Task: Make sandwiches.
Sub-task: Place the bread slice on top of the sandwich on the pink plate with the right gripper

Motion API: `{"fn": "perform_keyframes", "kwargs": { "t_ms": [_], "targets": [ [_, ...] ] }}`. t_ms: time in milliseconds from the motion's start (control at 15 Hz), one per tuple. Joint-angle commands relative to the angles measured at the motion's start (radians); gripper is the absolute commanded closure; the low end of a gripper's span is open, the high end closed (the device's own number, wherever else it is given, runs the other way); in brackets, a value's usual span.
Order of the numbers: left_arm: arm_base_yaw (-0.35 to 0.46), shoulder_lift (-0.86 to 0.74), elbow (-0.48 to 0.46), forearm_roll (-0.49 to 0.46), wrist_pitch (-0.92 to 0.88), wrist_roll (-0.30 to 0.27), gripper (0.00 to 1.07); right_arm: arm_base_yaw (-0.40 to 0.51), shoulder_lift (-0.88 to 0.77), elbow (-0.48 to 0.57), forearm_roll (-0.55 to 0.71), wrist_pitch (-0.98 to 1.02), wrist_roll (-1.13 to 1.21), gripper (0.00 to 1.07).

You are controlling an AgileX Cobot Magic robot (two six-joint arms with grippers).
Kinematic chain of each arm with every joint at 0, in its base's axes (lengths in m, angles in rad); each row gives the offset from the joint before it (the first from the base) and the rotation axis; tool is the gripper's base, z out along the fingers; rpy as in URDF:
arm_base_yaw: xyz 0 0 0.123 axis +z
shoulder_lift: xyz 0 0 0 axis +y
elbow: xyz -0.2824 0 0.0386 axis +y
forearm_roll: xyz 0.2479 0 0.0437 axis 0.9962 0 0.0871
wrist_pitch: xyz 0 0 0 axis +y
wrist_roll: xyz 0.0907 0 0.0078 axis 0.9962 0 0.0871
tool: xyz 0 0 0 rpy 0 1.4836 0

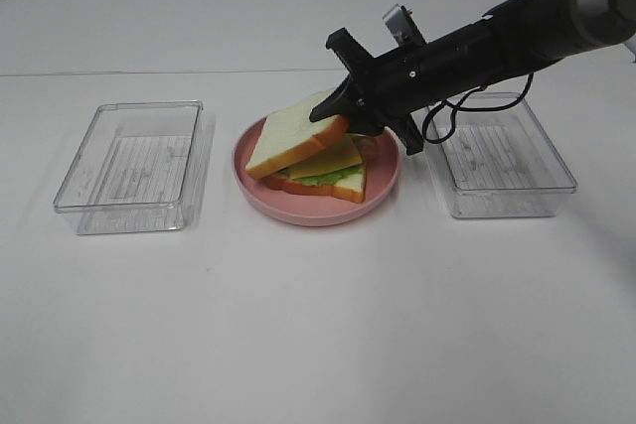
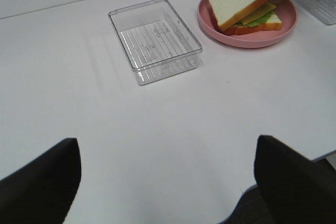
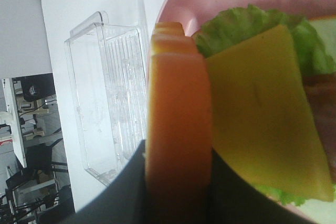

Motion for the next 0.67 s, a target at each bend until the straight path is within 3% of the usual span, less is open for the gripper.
{"fn": "perform_keyframes", "kwargs": {
  "t_ms": [67,200,333,400,467,533,667],
  "targets": [
    [-0.001,-0.020,0.002,-0.002,-0.010,-0.002,0.21,-0.004,-0.002,0.002,-0.010,-0.011,0.007,1.07],
    [-0.001,-0.020,0.002,-0.002,-0.010,-0.002,0.21,-0.004,-0.004,0.002,-0.022,-0.014,0.013,1.07],
    [-0.001,-0.020,0.002,-0.002,-0.010,-0.002,0.21,-0.004,-0.019,0.002,-0.058,-0.029,0.022,0.87],
    [-0.001,-0.020,0.002,-0.002,-0.010,-0.002,0.21,-0.004,-0.043,0.002,-0.078,-0.045,0.022,0.56],
    [-0.001,-0.020,0.002,-0.002,-0.010,-0.002,0.21,-0.004,-0.054,0.002,-0.089,-0.054,0.027,0.45],
    [-0.001,-0.020,0.002,-0.002,-0.010,-0.002,0.21,-0.004,-0.064,0.002,-0.104,-0.055,0.048,0.38],
    [-0.001,-0.020,0.002,-0.002,-0.010,-0.002,0.21,-0.004,-0.069,0.002,-0.145,-0.056,0.092,0.36]
  ]
}}
